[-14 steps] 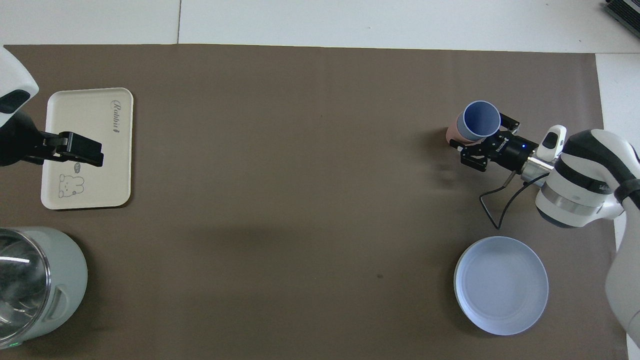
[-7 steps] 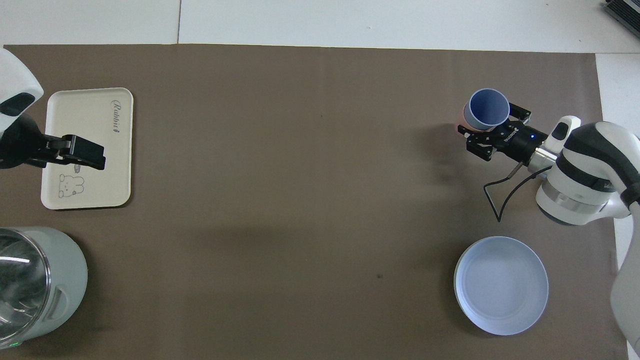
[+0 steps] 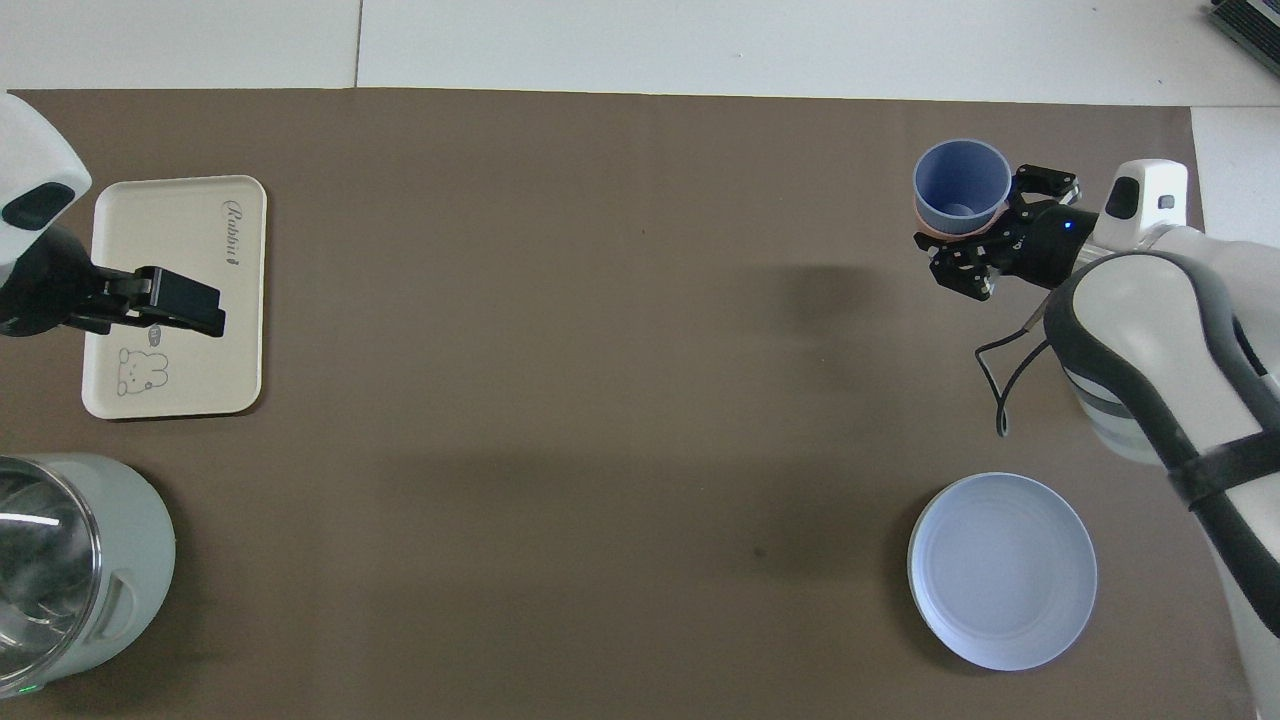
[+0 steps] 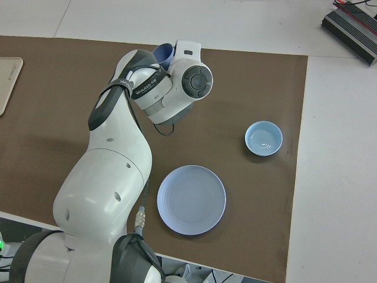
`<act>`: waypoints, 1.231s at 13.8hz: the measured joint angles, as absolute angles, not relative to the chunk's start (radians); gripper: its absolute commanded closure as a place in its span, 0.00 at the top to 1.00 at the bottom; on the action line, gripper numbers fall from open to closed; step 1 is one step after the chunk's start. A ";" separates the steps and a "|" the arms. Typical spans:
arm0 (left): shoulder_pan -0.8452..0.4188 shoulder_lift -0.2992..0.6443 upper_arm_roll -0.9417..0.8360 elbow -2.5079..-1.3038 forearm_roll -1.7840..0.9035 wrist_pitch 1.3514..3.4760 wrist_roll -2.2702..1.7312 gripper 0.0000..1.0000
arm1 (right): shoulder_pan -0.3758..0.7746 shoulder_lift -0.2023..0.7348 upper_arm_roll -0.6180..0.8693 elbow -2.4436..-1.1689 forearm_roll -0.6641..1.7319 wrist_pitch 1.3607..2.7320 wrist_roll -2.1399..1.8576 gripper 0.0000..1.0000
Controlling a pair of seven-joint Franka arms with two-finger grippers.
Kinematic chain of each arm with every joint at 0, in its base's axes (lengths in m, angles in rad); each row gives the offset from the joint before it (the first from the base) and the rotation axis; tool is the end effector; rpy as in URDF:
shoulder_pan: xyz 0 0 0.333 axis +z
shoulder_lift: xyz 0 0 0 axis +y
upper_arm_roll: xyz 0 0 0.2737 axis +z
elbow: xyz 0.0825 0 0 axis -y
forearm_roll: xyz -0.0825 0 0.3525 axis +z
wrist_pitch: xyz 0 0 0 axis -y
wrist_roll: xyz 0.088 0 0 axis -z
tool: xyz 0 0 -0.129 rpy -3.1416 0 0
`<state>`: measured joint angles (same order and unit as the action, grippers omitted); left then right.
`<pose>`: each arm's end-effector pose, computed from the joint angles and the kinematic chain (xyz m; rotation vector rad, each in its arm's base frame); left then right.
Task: Place cup on tray
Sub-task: 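Carry the cups inward with the right gripper while the left gripper approaches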
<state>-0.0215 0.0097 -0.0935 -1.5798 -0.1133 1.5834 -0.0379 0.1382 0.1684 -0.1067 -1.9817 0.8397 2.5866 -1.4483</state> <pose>0.5212 -0.0746 0.5531 3.0260 -0.1140 -0.0224 0.6002 0.0156 0.3841 -2.5583 -1.1644 -0.9946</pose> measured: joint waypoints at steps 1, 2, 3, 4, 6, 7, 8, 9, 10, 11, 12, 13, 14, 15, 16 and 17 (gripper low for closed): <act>-0.022 0.007 -0.095 -1.598 -0.176 1.620 -0.072 1.00 | 0.138 0.161 -0.107 -1.965 0.718 2.555 -1.354 0.00; -0.027 0.003 -0.098 -1.622 -0.225 1.663 -0.110 1.00 | 0.138 0.154 -0.107 -1.942 0.597 2.515 -1.260 0.00; -0.043 0.002 -0.099 -1.643 -0.266 1.700 -0.150 1.00 | 0.139 0.149 -0.106 -1.913 0.481 2.470 -1.169 0.00; -0.067 0.002 -0.101 -1.662 -0.316 1.738 -0.202 0.99 | 0.143 0.145 -0.102 -1.879 0.369 2.418 -1.076 0.00; -0.133 0.008 -0.106 -1.689 -0.432 1.844 -0.317 0.95 | 0.178 0.141 -0.100 -1.807 0.190 2.313 -0.910 0.00; -0.176 0.018 -0.107 -1.700 -0.482 1.908 -0.374 0.93 | 0.206 0.140 -0.099 -1.774 0.120 2.263 -0.843 0.00; -0.220 0.032 -0.109 -1.707 -0.529 1.975 -0.424 0.92 | 0.237 0.140 -0.098 -1.746 0.065 2.218 -0.796 0.00; -0.263 0.051 -0.110 -1.710 -0.577 2.042 -0.462 0.90 | 0.268 0.140 -0.097 -1.724 0.023 2.178 -0.768 0.00; -0.304 0.070 -0.111 -1.711 -0.622 2.107 -0.491 0.89 | 0.301 0.140 -0.097 -1.708 -0.005 2.143 -0.753 0.00; -0.340 0.089 -0.112 -1.711 -0.654 2.167 -0.511 0.88 | 0.332 0.141 -0.096 -1.698 -0.027 2.115 -0.743 0.00; -0.374 0.110 -0.112 -1.711 -0.678 2.225 -0.526 0.87 | 0.361 0.141 -0.096 -1.694 -0.051 2.096 -0.733 0.00; -0.402 0.129 -0.112 -1.711 -0.698 2.276 -0.535 0.85 | 0.387 0.141 -0.096 -1.691 -0.080 2.081 -0.720 0.00; -0.425 0.146 -0.112 -1.711 -0.717 2.320 -0.539 0.83 | 0.413 0.141 -0.096 -1.691 -0.111 2.068 -0.701 0.00; -0.443 0.160 -0.111 -1.709 -0.734 2.353 -0.540 0.82 | 0.439 0.142 -0.096 -1.691 -0.143 2.056 -0.674 0.00; -0.460 0.172 -0.111 -1.708 -0.744 2.381 -0.541 0.81 | 0.465 0.145 -0.096 -1.691 -0.173 2.043 -0.646 0.00; -0.482 0.181 -0.111 -1.708 -0.750 2.411 -0.541 0.81 | 0.489 0.150 -0.096 -1.691 -0.197 2.037 -0.623 0.00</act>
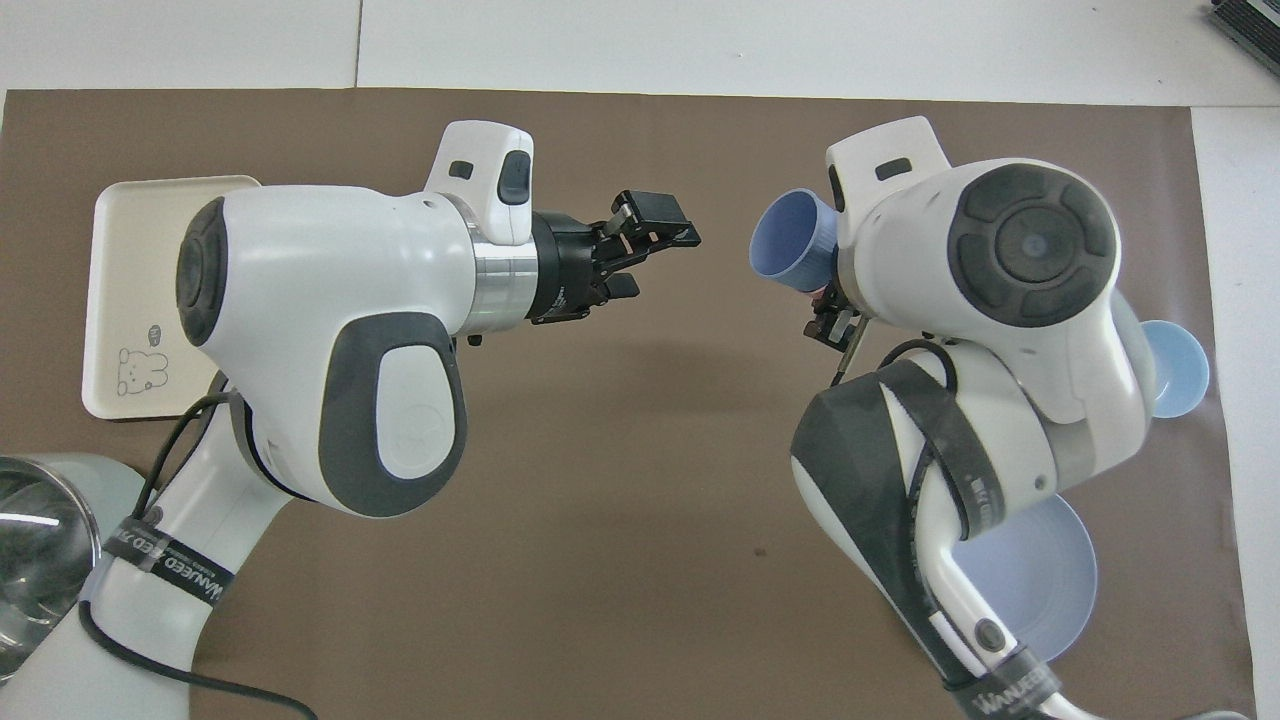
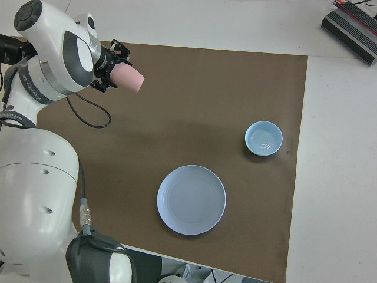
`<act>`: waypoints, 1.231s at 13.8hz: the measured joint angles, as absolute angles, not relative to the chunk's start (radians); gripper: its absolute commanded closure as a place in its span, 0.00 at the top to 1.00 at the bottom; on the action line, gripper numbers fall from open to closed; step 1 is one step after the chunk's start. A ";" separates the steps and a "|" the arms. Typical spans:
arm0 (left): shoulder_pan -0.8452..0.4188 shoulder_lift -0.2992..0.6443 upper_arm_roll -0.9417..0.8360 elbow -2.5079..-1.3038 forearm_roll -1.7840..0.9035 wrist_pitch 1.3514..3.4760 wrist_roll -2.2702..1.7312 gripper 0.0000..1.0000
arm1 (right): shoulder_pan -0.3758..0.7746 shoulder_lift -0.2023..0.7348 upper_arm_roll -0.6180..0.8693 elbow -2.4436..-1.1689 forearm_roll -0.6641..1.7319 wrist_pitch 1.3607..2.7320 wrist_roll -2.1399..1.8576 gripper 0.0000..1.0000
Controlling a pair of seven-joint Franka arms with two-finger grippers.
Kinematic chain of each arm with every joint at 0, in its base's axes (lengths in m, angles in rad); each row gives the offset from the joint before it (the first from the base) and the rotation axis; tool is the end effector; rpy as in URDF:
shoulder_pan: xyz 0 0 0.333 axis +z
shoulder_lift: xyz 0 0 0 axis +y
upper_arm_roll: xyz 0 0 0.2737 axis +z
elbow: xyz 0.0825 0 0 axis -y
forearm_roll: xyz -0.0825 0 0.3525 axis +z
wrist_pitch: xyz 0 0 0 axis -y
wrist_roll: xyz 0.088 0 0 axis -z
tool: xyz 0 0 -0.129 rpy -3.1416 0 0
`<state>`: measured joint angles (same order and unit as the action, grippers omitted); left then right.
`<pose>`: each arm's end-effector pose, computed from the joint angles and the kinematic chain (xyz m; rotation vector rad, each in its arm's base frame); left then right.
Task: Place cup on tray
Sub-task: 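Carry the cups inward with the right gripper while the left gripper approaches, then grasp the inner blue cup with the left gripper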
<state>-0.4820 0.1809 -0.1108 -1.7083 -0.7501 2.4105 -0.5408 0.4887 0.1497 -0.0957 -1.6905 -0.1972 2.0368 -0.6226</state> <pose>0.5197 -0.3618 0.4935 2.2846 0.4569 0.0809 0.5552 0.2169 0.4697 2.4900 1.5087 0.2523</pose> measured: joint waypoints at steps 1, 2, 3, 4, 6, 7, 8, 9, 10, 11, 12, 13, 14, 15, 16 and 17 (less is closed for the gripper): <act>-0.510 0.190 -0.111 -1.709 -0.754 2.450 -0.542 0.80 | 0.509 0.156 -0.096 -1.691 -0.218 2.035 -0.603 0.00; -0.536 0.198 -0.111 -1.709 -0.756 2.486 -0.545 0.78 | 0.523 0.161 -0.096 -1.691 -0.232 2.034 -0.589 0.00; -0.558 0.205 -0.111 -1.709 -0.757 2.508 -0.548 0.77 | 0.529 0.165 -0.096 -1.691 -0.238 2.034 -0.582 0.00; -0.571 0.209 -0.110 -1.709 -0.758 2.521 -0.549 0.76 | 0.529 0.169 -0.097 -1.691 -0.242 2.033 -0.581 0.00; -0.576 0.215 -0.109 -1.710 -0.758 2.525 -0.549 0.74 | 0.528 0.172 -0.103 -1.691 -0.243 2.030 -0.581 0.00; -0.576 0.219 -0.108 -1.713 -0.758 2.525 -0.549 0.74 | 0.527 0.172 -0.103 -1.690 -0.243 2.030 -0.581 0.00; -0.576 0.228 -0.107 -1.717 -0.758 2.528 -0.548 0.73 | 0.527 0.172 -0.103 -1.688 -0.243 2.030 -0.581 0.00; -0.576 0.239 -0.106 -1.721 -0.758 2.538 -0.547 0.71 | 0.528 0.172 -0.103 -1.686 -0.243 2.030 -0.581 0.00; -0.576 0.253 -0.106 -1.721 -0.758 2.551 -0.546 0.69 | 0.528 0.172 -0.103 -1.685 -0.243 2.030 -0.581 0.00; -0.577 0.267 -0.106 -1.721 -0.758 2.566 -0.545 0.69 | 0.528 0.172 -0.103 -1.684 -0.243 2.030 -0.581 0.00; -0.579 0.280 -0.106 -1.721 -0.758 2.580 -0.544 0.65 | 0.528 0.172 -0.103 -1.684 -0.243 2.030 -0.581 0.00; -0.582 0.290 -0.106 -1.721 -0.758 2.589 -0.543 0.61 | 0.528 0.172 -0.103 -1.684 -0.243 2.030 -0.581 0.00; -0.585 0.296 -0.106 -1.718 -0.758 2.592 -0.543 0.56 | 0.528 0.172 -0.103 -1.684 -0.243 2.030 -0.581 0.00; -0.586 0.298 -0.107 -1.711 -0.758 2.591 -0.543 0.48 | 0.528 0.172 -0.103 -1.684 -0.243 2.030 -0.581 0.00; -0.585 0.301 -0.106 -1.699 -0.758 2.583 -0.543 0.40 | 0.528 0.172 -0.103 -1.684 -0.243 2.030 -0.581 0.00; -0.584 0.302 -0.103 -1.685 -0.758 2.563 -0.543 0.33 | 0.528 0.172 -0.103 -1.684 -0.243 2.030 -0.581 0.00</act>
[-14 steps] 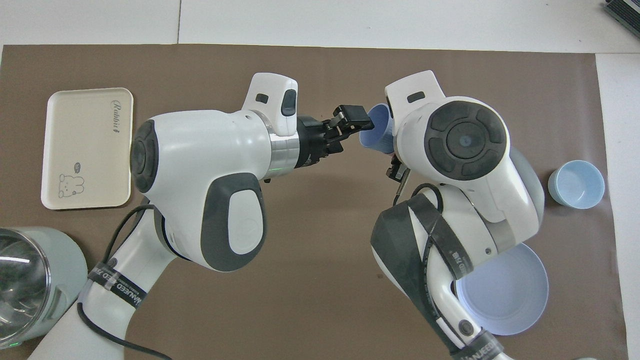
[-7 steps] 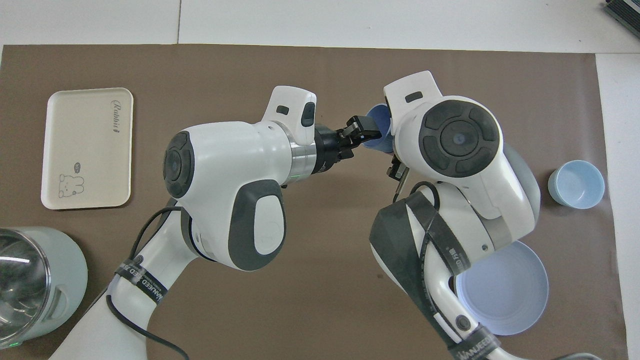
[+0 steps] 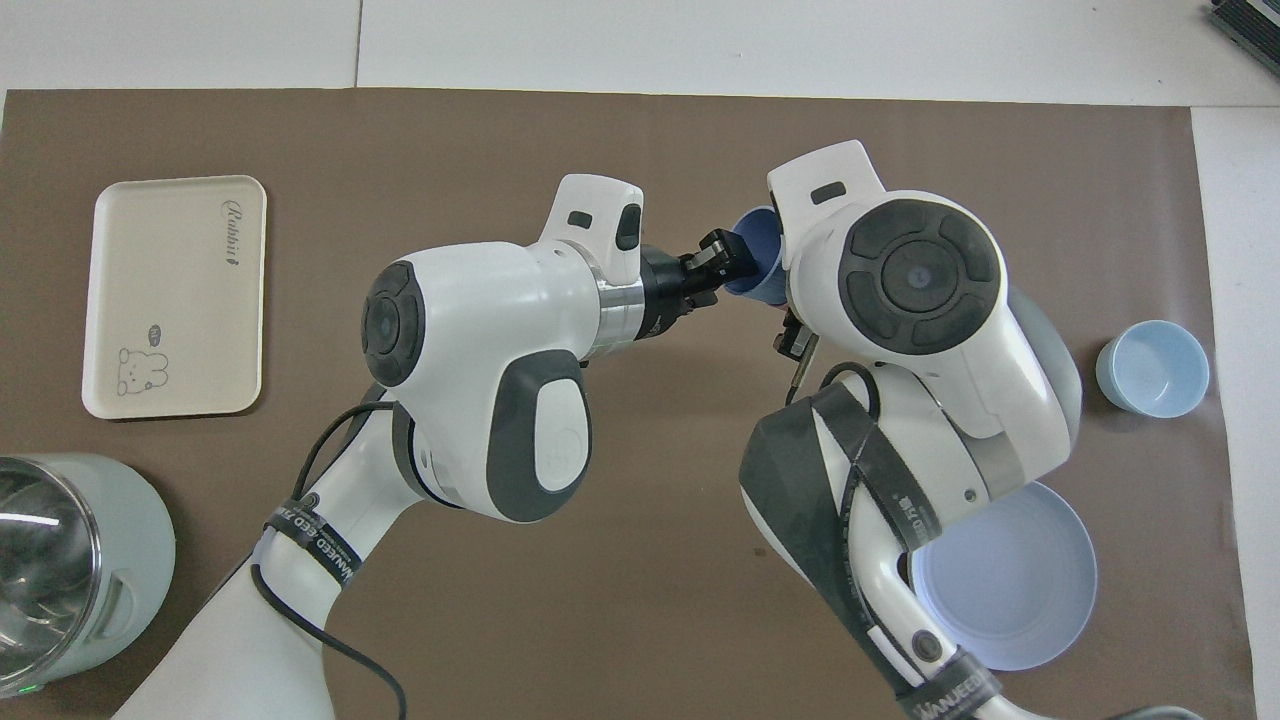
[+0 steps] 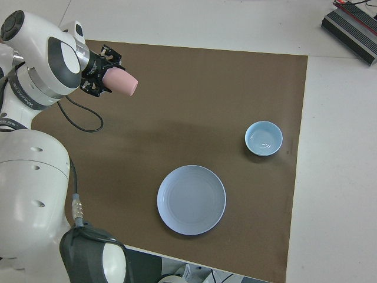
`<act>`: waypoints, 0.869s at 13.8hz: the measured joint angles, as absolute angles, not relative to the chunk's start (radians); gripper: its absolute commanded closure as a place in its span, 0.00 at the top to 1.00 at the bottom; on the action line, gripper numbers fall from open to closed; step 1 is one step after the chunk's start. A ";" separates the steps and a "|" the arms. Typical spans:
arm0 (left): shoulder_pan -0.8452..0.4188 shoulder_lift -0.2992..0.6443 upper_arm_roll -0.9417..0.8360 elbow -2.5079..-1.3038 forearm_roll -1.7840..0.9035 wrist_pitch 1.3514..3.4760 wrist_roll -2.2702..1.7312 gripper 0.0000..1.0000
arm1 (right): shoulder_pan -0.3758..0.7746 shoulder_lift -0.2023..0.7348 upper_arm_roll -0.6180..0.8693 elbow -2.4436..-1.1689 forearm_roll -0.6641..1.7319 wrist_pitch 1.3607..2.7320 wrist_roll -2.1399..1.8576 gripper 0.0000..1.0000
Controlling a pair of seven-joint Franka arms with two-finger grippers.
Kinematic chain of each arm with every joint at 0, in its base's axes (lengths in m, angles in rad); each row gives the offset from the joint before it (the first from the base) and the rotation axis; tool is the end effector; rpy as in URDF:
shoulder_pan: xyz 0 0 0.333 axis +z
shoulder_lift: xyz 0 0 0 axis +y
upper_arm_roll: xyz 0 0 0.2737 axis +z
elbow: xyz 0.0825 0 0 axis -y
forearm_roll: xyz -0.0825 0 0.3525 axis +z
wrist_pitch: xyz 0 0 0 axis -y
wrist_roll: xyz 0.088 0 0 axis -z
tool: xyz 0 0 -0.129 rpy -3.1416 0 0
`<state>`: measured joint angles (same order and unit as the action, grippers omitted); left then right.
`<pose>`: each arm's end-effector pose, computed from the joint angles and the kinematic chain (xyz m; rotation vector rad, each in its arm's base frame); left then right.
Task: Place cup on tray
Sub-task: 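Grasp the inner blue cup with the left gripper, then pull the blue cup out with the left gripper while the right gripper withdraws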
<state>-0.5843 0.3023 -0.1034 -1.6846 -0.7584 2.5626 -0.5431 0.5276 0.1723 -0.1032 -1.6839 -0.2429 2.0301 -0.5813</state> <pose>0.5150 -0.4120 0.4425 2.2876 0.4592 0.1089 0.5523 0.2328 0.4596 2.4538 1.5008 0.2227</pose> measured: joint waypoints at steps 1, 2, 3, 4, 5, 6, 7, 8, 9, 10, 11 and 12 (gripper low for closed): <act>-0.583 0.303 -0.100 -1.671 -0.758 2.537 -0.543 0.24 | 0.528 0.172 -0.103 -1.684 -0.243 2.030 -0.581 0.00; -0.582 0.304 -0.097 -1.661 -0.758 2.518 -0.543 0.12 | 0.528 0.173 -0.103 -1.684 -0.243 2.030 -0.581 0.00; -0.582 0.305 -0.096 -1.656 -0.758 2.509 -0.543 0.00 | 0.527 0.173 -0.103 -1.684 -0.243 2.030 -0.581 0.00; -0.581 0.306 -0.095 -1.654 -0.758 2.503 -0.543 0.00 | 0.527 0.174 -0.103 -1.684 -0.243 2.030 -0.581 0.00; -0.581 0.306 -0.094 -1.651 -0.759 2.503 -0.545 0.00 | 0.527 0.175 -0.103 -1.685 -0.243 2.031 -0.578 0.00; -0.581 0.307 -0.094 -1.650 -0.759 2.502 -0.546 0.00 | 0.527 0.176 -0.103 -1.685 -0.243 2.032 -0.577 0.00; -0.581 0.308 -0.094 -1.649 -0.759 2.502 -0.546 0.00 | 0.526 0.176 -0.103 -1.685 -0.243 2.032 -0.577 0.00; -0.581 0.309 -0.094 -1.648 -0.759 2.501 -0.546 0.00 | 0.526 0.177 -0.103 -1.685 -0.243 2.032 -0.577 0.00; -0.580 0.310 -0.094 -1.647 -0.759 2.497 -0.546 0.00 | 0.526 0.177 -0.103 -1.685 -0.243 2.032 -0.577 0.00; -0.580 0.312 -0.092 -1.642 -0.759 2.486 -0.547 0.00 | 0.526 0.177 -0.103 -1.686 -0.243 2.031 -0.577 0.00; -0.577 0.314 -0.088 -1.633 -0.759 2.463 -0.548 0.00 | 0.527 0.177 -0.102 -1.686 -0.243 2.030 -0.577 0.00; -0.567 0.318 -0.087 -1.617 -0.760 2.428 -0.549 0.00 | 0.528 0.177 -0.101 -1.685 -0.243 2.031 -0.575 0.00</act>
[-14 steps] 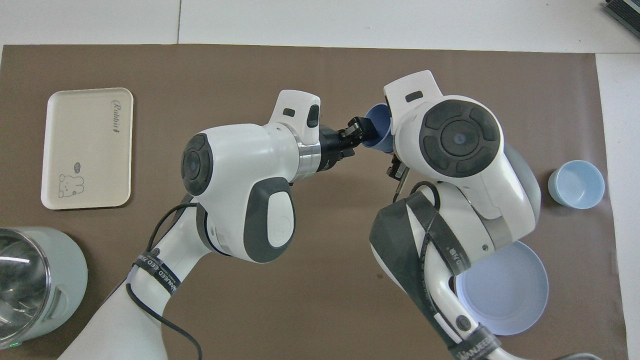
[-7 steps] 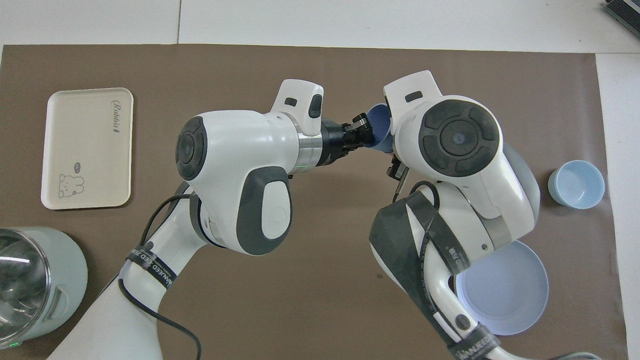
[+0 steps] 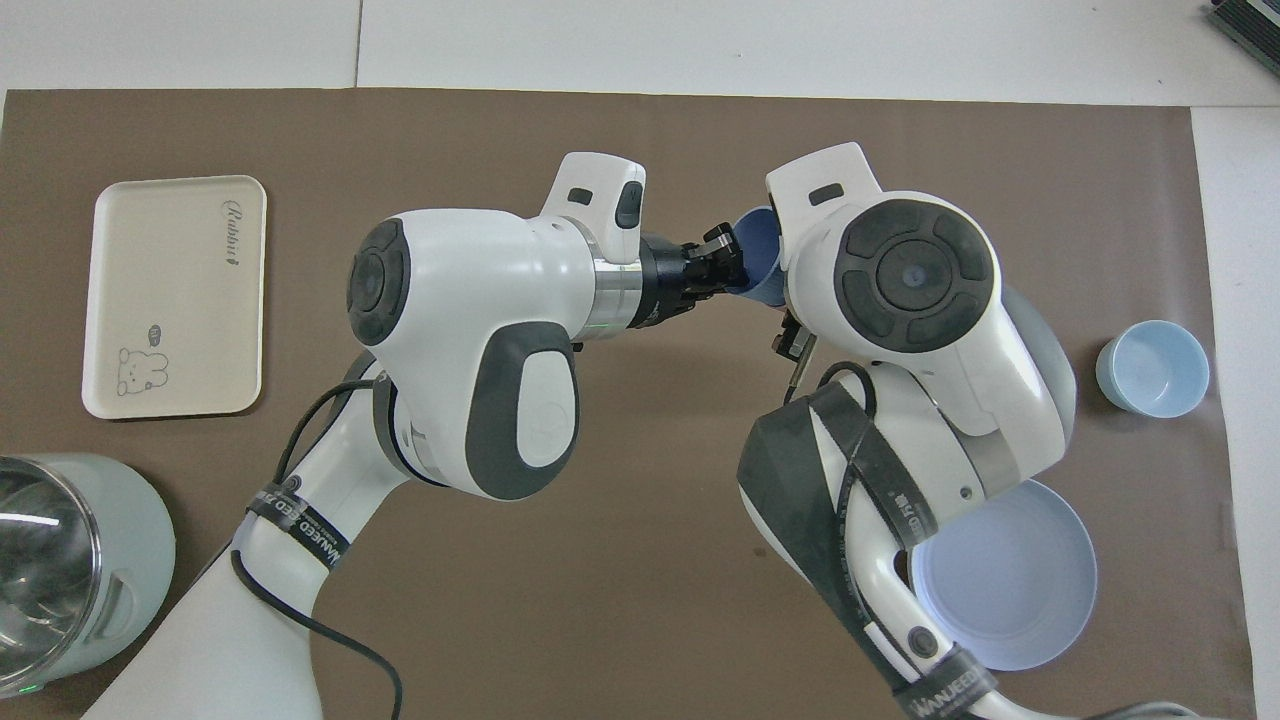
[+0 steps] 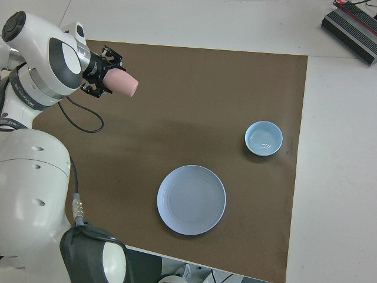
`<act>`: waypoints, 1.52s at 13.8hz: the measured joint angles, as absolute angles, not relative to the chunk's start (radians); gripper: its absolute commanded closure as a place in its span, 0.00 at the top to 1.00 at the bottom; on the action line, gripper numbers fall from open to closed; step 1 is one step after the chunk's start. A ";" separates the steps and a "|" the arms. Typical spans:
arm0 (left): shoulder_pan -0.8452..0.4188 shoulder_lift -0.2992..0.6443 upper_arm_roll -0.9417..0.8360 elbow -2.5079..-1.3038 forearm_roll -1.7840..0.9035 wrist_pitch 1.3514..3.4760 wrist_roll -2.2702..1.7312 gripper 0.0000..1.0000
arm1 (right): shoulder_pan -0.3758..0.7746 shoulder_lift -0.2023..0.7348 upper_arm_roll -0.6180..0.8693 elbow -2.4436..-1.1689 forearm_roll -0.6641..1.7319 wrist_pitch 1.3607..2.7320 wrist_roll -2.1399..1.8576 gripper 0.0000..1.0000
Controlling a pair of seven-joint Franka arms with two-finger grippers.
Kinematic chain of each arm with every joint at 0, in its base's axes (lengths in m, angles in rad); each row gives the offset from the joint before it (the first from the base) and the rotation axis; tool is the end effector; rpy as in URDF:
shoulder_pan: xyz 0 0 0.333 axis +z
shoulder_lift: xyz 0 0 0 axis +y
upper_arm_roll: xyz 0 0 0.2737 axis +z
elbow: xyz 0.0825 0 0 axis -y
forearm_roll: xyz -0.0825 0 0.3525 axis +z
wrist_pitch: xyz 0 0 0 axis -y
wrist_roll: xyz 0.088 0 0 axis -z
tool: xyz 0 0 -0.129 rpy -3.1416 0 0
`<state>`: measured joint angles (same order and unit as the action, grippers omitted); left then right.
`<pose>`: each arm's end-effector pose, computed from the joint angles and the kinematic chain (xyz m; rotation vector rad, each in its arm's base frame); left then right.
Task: Place cup on tray
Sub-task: 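Pull the blue cup out with the left gripper while the right gripper withdraws, then lower the blue cup onto the tray with the left gripper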
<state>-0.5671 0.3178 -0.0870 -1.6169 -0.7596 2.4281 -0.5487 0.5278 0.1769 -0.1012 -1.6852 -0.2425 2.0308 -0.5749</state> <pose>0.5223 -0.4083 0.4525 2.3054 0.4323 0.0179 0.5523 0.2343 0.4563 2.4583 1.4975 0.2170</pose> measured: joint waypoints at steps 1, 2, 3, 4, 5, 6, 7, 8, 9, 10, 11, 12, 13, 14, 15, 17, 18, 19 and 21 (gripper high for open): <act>-0.551 0.321 -0.087 -1.596 -0.760 2.384 -0.549 0.00 | 0.529 0.177 -0.101 -1.684 -0.243 2.033 -0.571 0.00; -0.533 0.325 -0.087 -1.570 -0.760 2.342 -0.549 0.00 | 0.529 0.177 -0.101 -1.683 -0.243 2.034 -0.571 0.00; -0.512 0.329 -0.087 -1.542 -0.760 2.305 -0.549 0.00 | 0.529 0.177 -0.101 -1.683 -0.243 2.034 -0.571 0.00; -0.490 0.332 -0.086 -1.515 -0.760 2.270 -0.549 0.00 | 0.528 0.177 -0.102 -1.683 -0.243 2.034 -0.571 0.00; -0.467 0.333 -0.085 -1.494 -0.760 2.237 -0.549 0.00 | 0.528 0.177 -0.102 -1.683 -0.243 2.034 -0.571 0.00; -0.443 0.333 -0.083 -1.475 -0.760 2.205 -0.548 0.00 | 0.527 0.177 -0.103 -1.683 -0.243 2.034 -0.571 0.00; -0.418 0.333 -0.080 -1.460 -0.759 2.172 -0.548 0.00 | 0.523 0.177 -0.103 -1.682 -0.243 2.034 -0.571 0.00; -0.391 0.333 -0.076 -1.448 -0.749 2.133 -0.545 0.00 | 0.515 0.177 -0.105 -1.680 -0.243 2.038 -0.571 0.00; -0.365 0.333 -0.074 -1.435 -0.717 2.089 -0.540 0.00 | 0.501 0.177 -0.109 -1.677 -0.241 2.049 -0.571 0.00; -0.343 0.332 -0.074 -1.416 -0.668 2.045 -0.539 0.00 | 0.475 0.177 -0.111 -1.674 -0.227 2.062 -0.571 0.00; -0.324 0.330 -0.073 -1.395 -0.617 2.007 -0.539 0.00 | 0.440 0.176 -0.112 -1.671 -0.191 2.077 -0.576 0.00; -0.304 0.324 -0.073 -1.378 -0.561 1.982 -0.539 0.00 | 0.399 0.175 -0.113 -1.671 -0.133 2.103 -0.601 0.00; -0.281 0.315 -0.073 -1.366 -0.502 1.969 -0.536 0.00 | 0.354 0.174 -0.115 -1.671 -0.052 2.134 -0.652 0.00; -0.256 0.302 -0.073 -1.361 -0.441 1.961 -0.525 0.00 | 0.306 0.174 -0.116 -1.672 0.041 2.163 -0.722 0.00; -0.228 0.288 -0.072 -1.361 -0.388 1.953 -0.501 0.00 | 0.256 0.174 -0.117 -1.674 0.143 2.187 -0.802 0.00; -0.161 0.272 -0.071 -1.364 -0.328 1.946 -0.419 0.00 | 0.171 0.175 -0.119 -1.687 0.327 2.220 -0.914 0.00; -0.120 0.270 -0.069 -1.369 -0.318 1.946 -0.350 0.00 | 0.137 0.177 -0.119 -1.701 0.423 2.248 -0.957 0.00; -0.077 0.270 -0.067 -1.379 -0.315 1.947 -0.274 0.00 | 0.114 0.180 -0.119 -1.721 0.523 2.290 -0.998 0.00; 0.019 0.263 -0.064 -1.421 -0.314 1.959 -0.098 0.00 | 0.097 0.197 -0.119 -1.768 0.743 2.403 -1.085 0.00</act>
